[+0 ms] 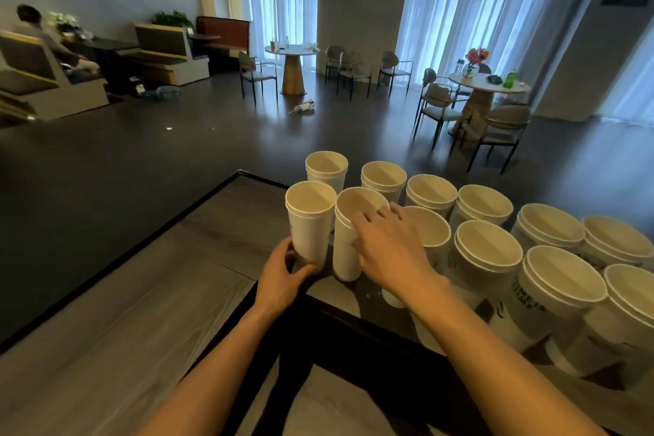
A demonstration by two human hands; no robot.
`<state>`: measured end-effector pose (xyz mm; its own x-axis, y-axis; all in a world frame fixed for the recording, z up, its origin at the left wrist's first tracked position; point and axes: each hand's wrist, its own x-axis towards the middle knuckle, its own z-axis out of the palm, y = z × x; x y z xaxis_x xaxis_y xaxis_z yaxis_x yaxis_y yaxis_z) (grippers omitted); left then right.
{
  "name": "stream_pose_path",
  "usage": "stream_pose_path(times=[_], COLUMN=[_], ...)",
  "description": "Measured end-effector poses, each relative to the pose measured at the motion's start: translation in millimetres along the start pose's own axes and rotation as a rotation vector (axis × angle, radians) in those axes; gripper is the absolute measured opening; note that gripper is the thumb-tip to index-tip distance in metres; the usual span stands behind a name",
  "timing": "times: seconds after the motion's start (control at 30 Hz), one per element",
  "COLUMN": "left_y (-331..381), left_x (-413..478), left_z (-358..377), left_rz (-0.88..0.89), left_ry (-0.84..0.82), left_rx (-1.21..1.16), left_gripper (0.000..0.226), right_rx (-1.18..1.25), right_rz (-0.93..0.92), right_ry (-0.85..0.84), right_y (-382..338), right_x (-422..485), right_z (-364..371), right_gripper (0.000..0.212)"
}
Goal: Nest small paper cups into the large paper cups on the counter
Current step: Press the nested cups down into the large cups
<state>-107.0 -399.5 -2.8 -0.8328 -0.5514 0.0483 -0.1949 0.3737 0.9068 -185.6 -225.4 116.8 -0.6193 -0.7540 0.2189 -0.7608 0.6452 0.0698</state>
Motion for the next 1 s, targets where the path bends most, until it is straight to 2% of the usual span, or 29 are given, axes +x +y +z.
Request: stream_pose_path(times=[0.37,0.7,0.83,0.93,1.0], left_y=[-30,-40,-34,-29,-24], left_x=[27,36,38,43,41], left_z=[-18,-21,-28,-32,-33], left_rz=[0.069,0.084,0.098,0.098,0.099], left_ry=[-0.143,-0.149,-0.153,-0.135,-0.073], left_rx=[-0.004,-0.070,-0.087,-0.136,-0.159], left_gripper=[0.078,0.084,0.104,0.115,0.112], right_rx=[-0.054,-0.075,0.054,0.210,0.247], right_rz=[0.084,0.121,0.145,0.204,0.258], right_ry=[-0.125,-0.142,-0.006,0.195,0.327], right_y=[-6,-13,-12,-6,2], right_x=[20,22,22,31,45], right_z=[-5,-7,-21,-27,-26], right_gripper=[0.038,0.035,0.045,0.036,0.026])
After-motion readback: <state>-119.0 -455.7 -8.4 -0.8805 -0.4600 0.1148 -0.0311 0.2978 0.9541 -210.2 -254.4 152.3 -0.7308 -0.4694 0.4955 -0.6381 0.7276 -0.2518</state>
